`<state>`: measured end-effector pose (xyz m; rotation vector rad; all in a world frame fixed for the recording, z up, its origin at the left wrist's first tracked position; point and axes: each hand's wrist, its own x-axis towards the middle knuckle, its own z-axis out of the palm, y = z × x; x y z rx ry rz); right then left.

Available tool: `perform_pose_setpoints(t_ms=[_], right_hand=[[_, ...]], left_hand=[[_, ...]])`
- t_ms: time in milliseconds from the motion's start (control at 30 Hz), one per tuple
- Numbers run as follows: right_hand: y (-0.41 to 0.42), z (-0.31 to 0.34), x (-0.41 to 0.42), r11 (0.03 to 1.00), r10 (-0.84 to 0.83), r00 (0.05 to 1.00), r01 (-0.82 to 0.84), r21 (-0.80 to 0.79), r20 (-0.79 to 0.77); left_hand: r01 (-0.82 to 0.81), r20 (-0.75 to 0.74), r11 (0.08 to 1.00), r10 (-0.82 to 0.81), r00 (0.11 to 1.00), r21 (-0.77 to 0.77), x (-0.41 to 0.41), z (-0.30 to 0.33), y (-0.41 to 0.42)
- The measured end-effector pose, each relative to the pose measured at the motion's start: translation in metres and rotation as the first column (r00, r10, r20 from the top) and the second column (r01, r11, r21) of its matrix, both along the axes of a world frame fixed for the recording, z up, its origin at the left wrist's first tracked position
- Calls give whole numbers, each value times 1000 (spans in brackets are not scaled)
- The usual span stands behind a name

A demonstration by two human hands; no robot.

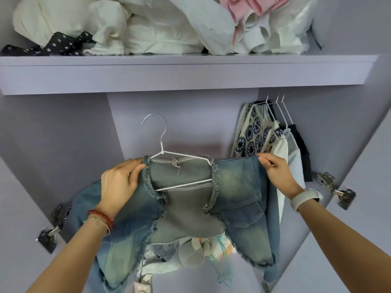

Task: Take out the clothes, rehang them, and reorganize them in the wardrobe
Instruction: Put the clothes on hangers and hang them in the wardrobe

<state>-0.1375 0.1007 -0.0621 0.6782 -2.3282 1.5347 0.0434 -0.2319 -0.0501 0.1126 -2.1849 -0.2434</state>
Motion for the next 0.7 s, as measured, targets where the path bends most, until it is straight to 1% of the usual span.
perform_pose_setpoints(t_ms=[67, 133, 200, 267, 333, 400, 433, 500, 600, 633, 700], right_hand=[[12, -8, 3, 999, 11, 998, -14, 48, 61], [18, -13, 7, 998, 33, 990, -41, 56, 138], [18, -9, 11, 998, 29, 988, -36, 50, 150], [14, 1, 16, 995, 16, 998, -22, 96, 59], [7, 12, 21, 971, 61, 993, -35, 237, -100], [-1, 18, 24, 901, 143, 960, -26, 433, -240], [-5, 19, 25, 855, 181, 942, -8, 518, -283], [-9, 20, 29, 785, 218, 922, 29, 619, -320], [-4, 13, 38, 710, 227, 918, 73, 700, -326], [-1, 10, 41, 710, 216, 914, 95, 698, -344], [3, 4, 45, 776, 134, 910, 150, 613, -393]], left_hand=[[-1, -32, 993, 5, 999, 117, -5, 2, 3], [-6, -34, 982, 13, 999, 191, -10, 1, 5], [-8, -19, 970, 13, 1000, 243, -14, -1, 7], [19, -11, 963, -16, 1000, 270, -18, -3, 11], [60, -11, 959, -59, 998, 278, -20, -2, 15], [103, -4, 954, -106, 994, 281, -24, 0, 19], [122, 6, 951, -129, 992, 285, -26, 1, 20], [143, 25, 940, -158, 987, 310, -33, 1, 19], [157, 56, 915, -191, 980, 371, -48, -1, 20], [169, 74, 909, -212, 974, 382, -55, -2, 22], [150, 140, 919, -213, 967, 366, -72, -5, 29]])
